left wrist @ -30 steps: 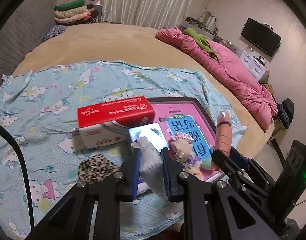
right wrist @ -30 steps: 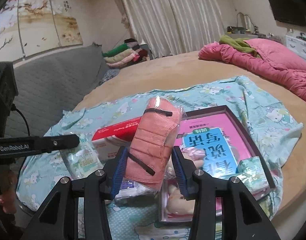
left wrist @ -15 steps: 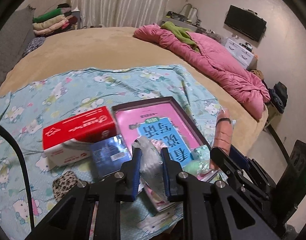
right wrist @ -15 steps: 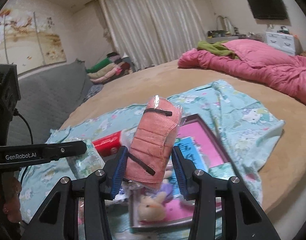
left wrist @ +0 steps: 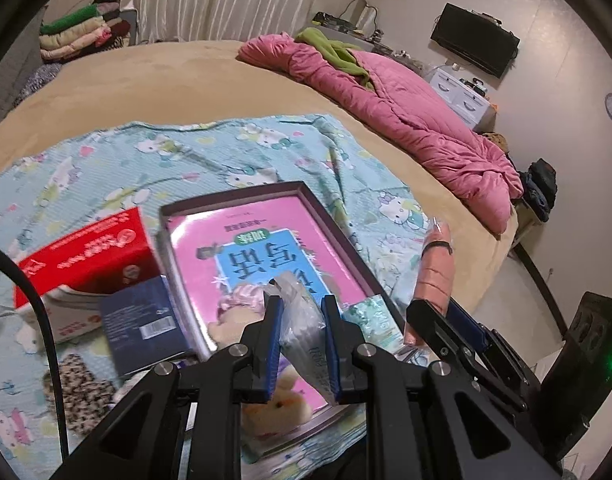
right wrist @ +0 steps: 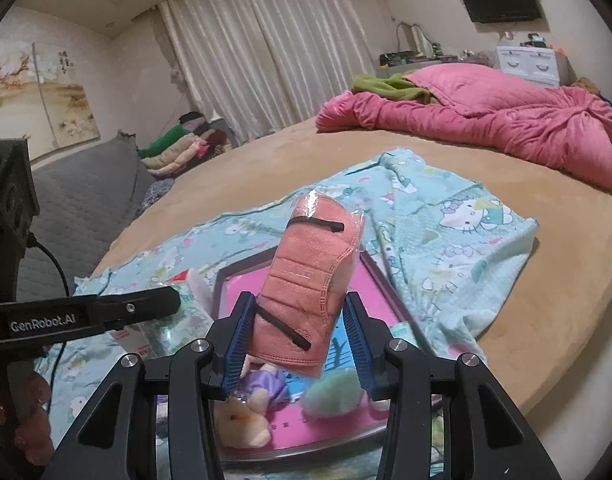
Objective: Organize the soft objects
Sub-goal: 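Carry the clear packet with the left tool while the right tool carries the pink item to the tray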
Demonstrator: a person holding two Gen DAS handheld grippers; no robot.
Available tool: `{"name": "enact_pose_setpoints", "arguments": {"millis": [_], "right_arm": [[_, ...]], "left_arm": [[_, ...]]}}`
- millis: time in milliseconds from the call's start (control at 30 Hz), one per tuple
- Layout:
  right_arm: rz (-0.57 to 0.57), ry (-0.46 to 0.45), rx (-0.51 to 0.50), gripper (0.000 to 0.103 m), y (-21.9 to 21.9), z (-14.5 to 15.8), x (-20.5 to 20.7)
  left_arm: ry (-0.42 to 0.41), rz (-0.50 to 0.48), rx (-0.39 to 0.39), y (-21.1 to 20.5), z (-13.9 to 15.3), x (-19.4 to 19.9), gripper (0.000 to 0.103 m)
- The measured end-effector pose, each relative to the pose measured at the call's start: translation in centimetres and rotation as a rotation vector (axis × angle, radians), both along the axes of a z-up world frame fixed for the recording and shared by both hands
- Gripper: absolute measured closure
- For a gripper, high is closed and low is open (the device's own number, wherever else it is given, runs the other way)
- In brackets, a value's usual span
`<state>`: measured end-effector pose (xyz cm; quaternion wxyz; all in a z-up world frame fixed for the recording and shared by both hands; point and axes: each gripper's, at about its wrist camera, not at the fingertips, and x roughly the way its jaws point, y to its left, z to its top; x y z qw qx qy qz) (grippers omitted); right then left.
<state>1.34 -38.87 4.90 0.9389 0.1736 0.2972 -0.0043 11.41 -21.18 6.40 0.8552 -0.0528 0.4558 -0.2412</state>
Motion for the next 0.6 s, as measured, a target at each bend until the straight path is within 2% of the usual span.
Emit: {"name": "enact_pose_setpoints", "arguments": {"millis": [600], "right_arm": [[0.015, 0.060, 0.014, 0.057, -1.0, -2.7, 1.8]], "left_arm": [[0.021, -0.009, 0.052, -2.4, -5.1, 2.3, 0.083]]}}
